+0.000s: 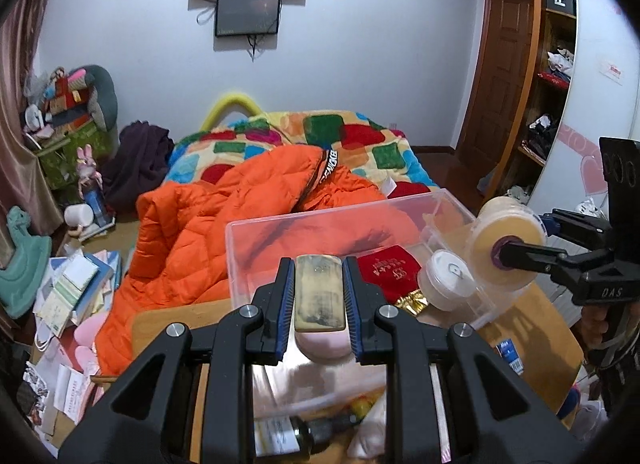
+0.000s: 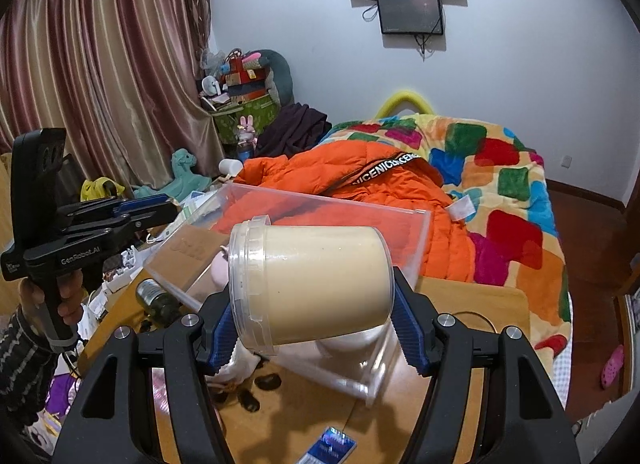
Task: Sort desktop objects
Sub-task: 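Carry the soap bar and cream jar into the plastic box with both grippers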
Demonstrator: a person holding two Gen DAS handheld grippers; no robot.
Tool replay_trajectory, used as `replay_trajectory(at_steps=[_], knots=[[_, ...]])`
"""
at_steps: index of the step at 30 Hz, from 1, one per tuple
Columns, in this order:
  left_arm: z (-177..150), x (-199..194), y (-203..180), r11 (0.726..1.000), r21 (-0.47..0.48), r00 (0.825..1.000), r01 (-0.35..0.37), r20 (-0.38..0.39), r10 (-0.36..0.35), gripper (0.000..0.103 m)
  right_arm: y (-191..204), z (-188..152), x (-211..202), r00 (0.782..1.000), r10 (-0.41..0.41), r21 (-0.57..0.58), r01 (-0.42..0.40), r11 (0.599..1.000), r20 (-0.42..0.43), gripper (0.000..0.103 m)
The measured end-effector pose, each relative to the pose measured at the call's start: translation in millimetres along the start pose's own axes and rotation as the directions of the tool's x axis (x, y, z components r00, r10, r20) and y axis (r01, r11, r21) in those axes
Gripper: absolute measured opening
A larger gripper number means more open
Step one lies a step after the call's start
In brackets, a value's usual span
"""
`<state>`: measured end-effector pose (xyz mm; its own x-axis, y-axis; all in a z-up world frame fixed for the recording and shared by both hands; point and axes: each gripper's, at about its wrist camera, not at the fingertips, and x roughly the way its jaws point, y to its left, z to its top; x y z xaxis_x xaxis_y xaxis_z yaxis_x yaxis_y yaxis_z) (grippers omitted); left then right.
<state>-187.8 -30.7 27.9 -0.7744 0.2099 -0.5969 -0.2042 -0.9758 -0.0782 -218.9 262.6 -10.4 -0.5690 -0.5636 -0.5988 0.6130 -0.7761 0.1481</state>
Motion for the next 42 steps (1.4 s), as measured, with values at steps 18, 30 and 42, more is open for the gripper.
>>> replay_trajectory(at_steps=[18, 30, 42], knots=[[6, 75, 13, 1.0, -0.024, 0.983, -0.003, -0.184, -0.001, 0.023, 12, 12, 73, 0.994, -0.061, -0.088, 0.053, 0.995, -0.094, 0.063], [5, 76, 9, 1.0, 0.002, 0.98, -0.021, -0.196, 0.021, 0.024, 35, 9, 88, 0.985, -0.125, -0.187, 0.101, 0.977, -0.117, 0.063], [12, 41, 1, 1.0, 0.004, 0.991, -0.02, -0.133, 0.02, 0.045, 44, 15, 51, 0.986, -0.164, -0.21, 0.155, 0.965, -0.025, 0.067]])
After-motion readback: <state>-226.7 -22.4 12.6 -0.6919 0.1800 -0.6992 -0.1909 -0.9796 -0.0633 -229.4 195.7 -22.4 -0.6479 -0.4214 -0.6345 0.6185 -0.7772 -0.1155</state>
